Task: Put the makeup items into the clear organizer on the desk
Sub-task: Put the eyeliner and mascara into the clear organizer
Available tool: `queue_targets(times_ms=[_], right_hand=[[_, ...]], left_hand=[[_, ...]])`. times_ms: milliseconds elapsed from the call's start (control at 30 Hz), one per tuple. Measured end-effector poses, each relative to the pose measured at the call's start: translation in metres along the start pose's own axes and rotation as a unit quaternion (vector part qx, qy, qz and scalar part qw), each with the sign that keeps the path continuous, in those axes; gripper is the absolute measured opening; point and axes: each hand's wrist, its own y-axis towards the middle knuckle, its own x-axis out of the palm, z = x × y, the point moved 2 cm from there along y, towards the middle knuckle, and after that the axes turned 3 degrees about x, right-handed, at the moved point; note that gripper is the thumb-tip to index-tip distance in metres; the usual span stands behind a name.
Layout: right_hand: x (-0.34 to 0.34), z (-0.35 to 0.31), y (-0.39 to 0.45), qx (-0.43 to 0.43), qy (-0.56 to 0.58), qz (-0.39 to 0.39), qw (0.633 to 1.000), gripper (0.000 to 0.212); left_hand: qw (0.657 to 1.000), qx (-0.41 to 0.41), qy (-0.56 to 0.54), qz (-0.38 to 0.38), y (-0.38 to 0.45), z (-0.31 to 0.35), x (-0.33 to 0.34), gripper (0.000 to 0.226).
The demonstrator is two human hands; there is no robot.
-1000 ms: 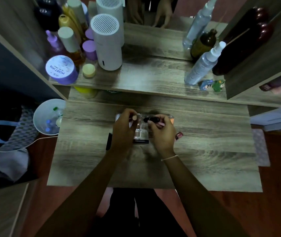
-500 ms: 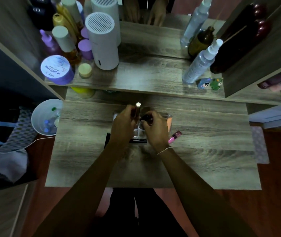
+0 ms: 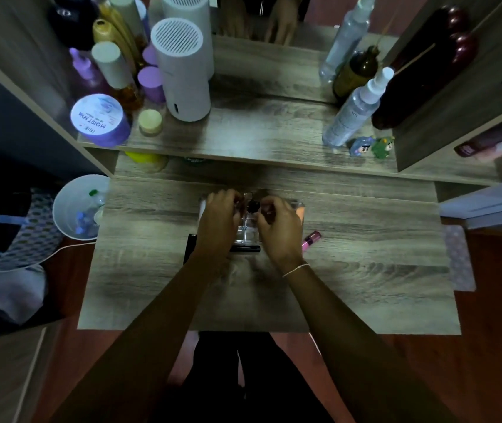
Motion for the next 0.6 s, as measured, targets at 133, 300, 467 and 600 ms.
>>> queue_targets(times_ms=[133, 300, 467, 600], right_hand=[[-0.008, 0.007, -0.012, 0.001, 0.031, 0.019, 0.999, 0.023], [-0.017, 0.017, -0.026, -0.005, 0.038, 0.034, 0.999, 0.016], [-0.027, 0.028, -0.039, -0.001, 0.045, 0.051, 0.998, 0.015], [-0.034, 0.048, -0.051, 0.030, 0.057, 0.082, 0.995, 0.013]], left_hand=[[1.000, -0.016, -0.013, 0.003, -0.004, -0.006, 0.001, 0.025], [1.000, -0.023, -0.012, -0.011, -0.006, -0.006, 0.000, 0.032], [0.999, -0.018, -0.033, 0.009, -0.012, -0.002, -0.007, 0.042], [0.999, -0.009, -0.038, 0.035, -0.046, -0.002, -0.008, 0.031]])
